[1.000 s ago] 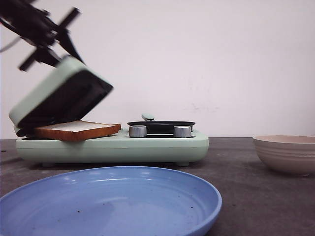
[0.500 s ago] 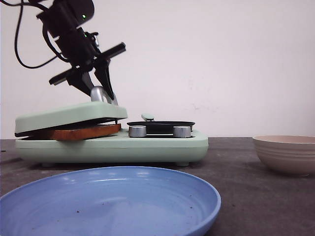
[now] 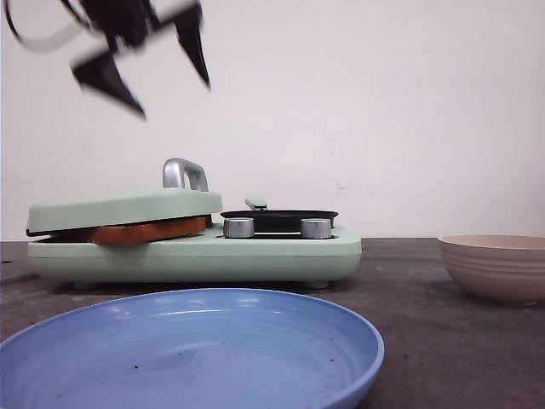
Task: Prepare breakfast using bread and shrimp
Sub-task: 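Push the grill lid down over the bread with the left gripper, then grasp the rim of the beige shrimp bowl with the right gripper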
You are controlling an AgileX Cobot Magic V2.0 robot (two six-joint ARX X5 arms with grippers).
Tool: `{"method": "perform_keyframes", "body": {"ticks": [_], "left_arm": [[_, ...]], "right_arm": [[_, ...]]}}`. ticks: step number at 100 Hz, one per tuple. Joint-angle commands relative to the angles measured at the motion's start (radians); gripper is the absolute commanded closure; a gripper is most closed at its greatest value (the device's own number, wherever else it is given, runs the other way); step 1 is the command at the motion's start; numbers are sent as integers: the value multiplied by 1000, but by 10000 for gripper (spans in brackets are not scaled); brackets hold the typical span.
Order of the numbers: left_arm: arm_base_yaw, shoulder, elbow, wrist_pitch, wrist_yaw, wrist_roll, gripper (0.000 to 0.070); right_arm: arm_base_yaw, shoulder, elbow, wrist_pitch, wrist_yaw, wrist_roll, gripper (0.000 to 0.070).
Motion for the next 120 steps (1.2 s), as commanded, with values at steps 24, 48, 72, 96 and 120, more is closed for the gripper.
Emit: {"method": "perform_keyframes", "body": {"ticks": [24,48,72,96,120], "left_arm": [[-69,-340,34,-56,-20,97,680],[-145,-565,34,-171,-28,182,688],[-180,-707,32,-331,-131,216,688],[-179,-802,27,-388,-131,253,688],[-180,-817,24,-406,-161,261,688]], "right_arm": [[-72,225,8,-77,-40,120,698],[-345,468,14,-32,-209,90,698],[-650,656,16,-22,-516,134,427],[-720,779,16,-34,-539,126,401],[-719,905,16,68,-618,151,450]]}}
